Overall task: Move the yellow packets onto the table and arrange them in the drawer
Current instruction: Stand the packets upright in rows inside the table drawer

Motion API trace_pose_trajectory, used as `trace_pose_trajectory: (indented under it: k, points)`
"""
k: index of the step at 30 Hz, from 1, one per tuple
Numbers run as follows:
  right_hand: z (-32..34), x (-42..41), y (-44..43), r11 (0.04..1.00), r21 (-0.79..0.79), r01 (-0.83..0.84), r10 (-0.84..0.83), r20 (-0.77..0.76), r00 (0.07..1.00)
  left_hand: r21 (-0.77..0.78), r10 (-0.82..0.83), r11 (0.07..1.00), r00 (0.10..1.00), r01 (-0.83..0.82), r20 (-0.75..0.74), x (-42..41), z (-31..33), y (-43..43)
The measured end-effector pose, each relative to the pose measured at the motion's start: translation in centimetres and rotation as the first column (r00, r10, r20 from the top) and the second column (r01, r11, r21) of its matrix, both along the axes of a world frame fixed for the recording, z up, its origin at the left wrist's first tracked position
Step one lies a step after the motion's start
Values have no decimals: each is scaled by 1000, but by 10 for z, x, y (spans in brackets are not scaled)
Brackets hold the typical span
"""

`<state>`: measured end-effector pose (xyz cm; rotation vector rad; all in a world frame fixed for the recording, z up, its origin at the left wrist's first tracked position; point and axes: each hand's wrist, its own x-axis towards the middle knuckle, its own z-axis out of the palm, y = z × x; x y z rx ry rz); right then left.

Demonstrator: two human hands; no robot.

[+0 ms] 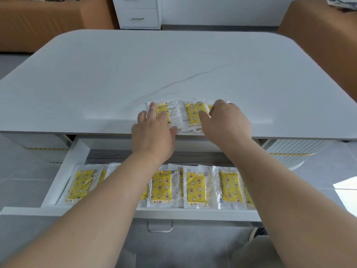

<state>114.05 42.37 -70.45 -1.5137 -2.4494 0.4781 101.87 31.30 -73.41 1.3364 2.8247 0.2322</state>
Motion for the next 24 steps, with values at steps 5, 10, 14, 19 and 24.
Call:
trace_pose_trajectory:
  k: [5, 10, 14, 19, 24]
  points:
    - [-4, -11, 7, 997, 74, 2, -9, 89, 996, -25, 53, 998, 998, -52, 24, -3, -1, 16]
    - [-12, -20, 10, 996, 90, 0, -14, 157, 988, -4, 195, 981, 981, -195, -8, -5, 3, 28]
    - [-17, -26, 7, 994, 110, -12, -16, 255, 967, -79, 313, 945, 947, -319, -73, -4, 0, 31]
    - [-18, -29, 6, 992, 122, -8, -20, 221, 975, -122, 303, 943, 951, -308, -59, -11, 1, 31]
    - [-17, -31, 4, 998, 63, 10, -19, 143, 990, -127, 304, 945, 953, -302, -6, -17, 4, 30]
